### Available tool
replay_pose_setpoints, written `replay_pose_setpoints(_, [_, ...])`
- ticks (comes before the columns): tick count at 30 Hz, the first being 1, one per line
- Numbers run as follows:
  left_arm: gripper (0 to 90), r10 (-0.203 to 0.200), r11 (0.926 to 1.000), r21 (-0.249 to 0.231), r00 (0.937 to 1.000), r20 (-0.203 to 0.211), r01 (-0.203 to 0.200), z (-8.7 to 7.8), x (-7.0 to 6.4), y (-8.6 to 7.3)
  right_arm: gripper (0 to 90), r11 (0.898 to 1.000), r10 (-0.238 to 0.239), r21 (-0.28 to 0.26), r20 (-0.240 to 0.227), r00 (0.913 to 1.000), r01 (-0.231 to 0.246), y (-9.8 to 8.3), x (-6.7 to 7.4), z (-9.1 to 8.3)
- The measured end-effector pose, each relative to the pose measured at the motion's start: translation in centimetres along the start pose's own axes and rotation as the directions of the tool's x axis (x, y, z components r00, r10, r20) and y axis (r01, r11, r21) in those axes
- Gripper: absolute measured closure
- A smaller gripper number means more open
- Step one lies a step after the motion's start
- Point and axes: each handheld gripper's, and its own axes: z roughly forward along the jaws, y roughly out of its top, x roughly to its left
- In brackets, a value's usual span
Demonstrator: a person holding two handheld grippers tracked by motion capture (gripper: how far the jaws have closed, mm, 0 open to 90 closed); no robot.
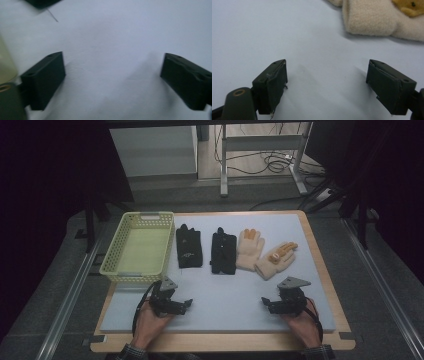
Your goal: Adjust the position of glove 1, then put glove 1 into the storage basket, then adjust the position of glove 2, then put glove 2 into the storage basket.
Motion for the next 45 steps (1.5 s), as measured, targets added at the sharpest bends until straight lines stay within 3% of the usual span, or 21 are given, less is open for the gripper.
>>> replay_pose_setpoints(1, [7.9, 0.018, 0.9998, 0.003, 0.9997, -0.015, -0.018, 0.1, -0.3, 0.0, 16.6, 1.000, -0.001, -0.001, 0.000, 1.0000, 0.001, 0.0, 0.0, 0.0])
replay_pose_setpoints(10, [7.3, 0.009, 0.9999, 0.004, 0.9999, -0.009, -0.009, 0.1, -0.2, 0.0, 14.3, 1.000, -0.002, 0.004, 0.002, 1.0000, 0.002, 0.0, 0.1, 0.0])
replay_pose_setpoints(19, [7.4, 0.010, 0.9999, 0.004, 0.9999, -0.011, -0.010, 0.1, -0.2, 0.0, 20.8, 1.000, -0.013, -0.001, -0.004, 0.9999, 0.013, 0.4, 0.1, 0.0])
replay_pose_setpoints(32, [7.5, 0.009, 1.0000, 0.003, 0.9999, -0.011, -0.009, 0.1, -0.2, 0.0, 24.0, 1.000, 0.000, -0.013, -0.067, 0.9977, -0.001, 2.3, 0.5, 1.1])
replay_pose_setpoints(38, [7.5, 0.010, 1.0000, 0.003, 0.9999, -0.011, -0.009, 0.1, -0.2, 0.0, 24.2, 1.000, -0.024, -0.015, -0.068, 0.9974, 0.023, 3.8, 1.0, 2.0])
replay_pose_setpoints(45, [7.6, 0.010, 1.0000, 0.002, 0.9999, -0.011, -0.010, 0.1, -0.2, 0.0, 32.7, 0.999, -0.043, -0.021, -0.081, 0.9958, 0.042, 5.7, 1.1, 3.1])
